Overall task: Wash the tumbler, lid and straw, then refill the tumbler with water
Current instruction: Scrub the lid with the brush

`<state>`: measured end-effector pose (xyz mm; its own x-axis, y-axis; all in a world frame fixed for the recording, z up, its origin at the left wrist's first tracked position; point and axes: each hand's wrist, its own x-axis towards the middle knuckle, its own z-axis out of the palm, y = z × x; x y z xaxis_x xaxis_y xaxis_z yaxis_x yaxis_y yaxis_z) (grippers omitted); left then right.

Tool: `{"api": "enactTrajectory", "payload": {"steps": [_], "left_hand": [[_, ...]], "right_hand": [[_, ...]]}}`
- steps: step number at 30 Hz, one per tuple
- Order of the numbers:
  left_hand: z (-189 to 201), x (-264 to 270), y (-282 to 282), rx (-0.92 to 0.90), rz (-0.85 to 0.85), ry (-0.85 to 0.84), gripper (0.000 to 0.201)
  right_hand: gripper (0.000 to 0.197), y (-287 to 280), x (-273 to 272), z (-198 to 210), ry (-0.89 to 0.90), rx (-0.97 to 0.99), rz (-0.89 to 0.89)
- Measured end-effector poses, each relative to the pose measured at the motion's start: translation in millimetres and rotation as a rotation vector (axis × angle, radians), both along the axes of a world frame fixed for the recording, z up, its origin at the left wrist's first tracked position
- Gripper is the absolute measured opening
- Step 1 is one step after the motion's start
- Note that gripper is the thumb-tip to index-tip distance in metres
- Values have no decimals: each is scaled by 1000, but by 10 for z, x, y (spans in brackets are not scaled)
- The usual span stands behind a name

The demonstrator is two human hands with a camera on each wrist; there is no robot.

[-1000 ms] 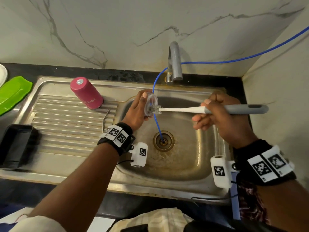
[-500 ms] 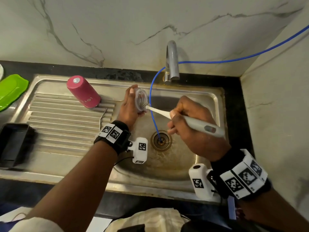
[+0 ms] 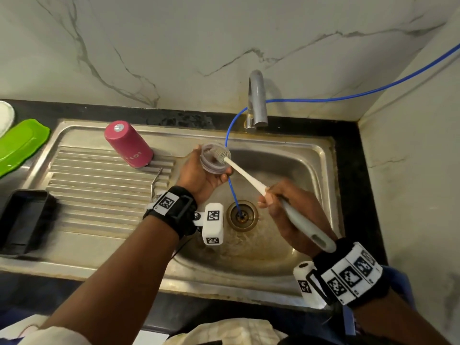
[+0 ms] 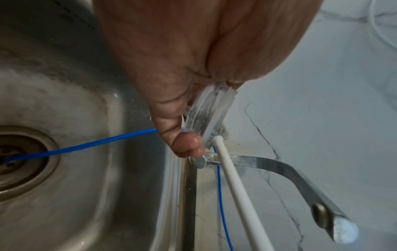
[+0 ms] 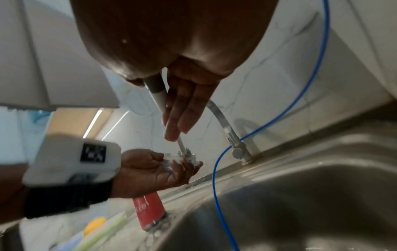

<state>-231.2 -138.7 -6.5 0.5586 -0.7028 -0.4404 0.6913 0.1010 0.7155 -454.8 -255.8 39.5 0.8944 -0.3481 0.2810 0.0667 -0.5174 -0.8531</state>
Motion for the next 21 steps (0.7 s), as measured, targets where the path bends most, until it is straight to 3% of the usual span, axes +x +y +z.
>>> {"api": "enactTrajectory", "payload": {"steps": [3,7,12,21], "left_hand": [[-46,-56,29,-12,-30,52,70],[-51,-46,7,-34,5,58,69],[-50,-56,-93,-112,95,22,59],[7,-22,15,-138,-10,115,73]], "right_hand": [[22,-22,52,62,-28,302,-160],[20,-161,126,188,22,520,-277],[25,-203,249,367,-22,633,-374],[23,-214,186,378,-10,779,-293]]}}
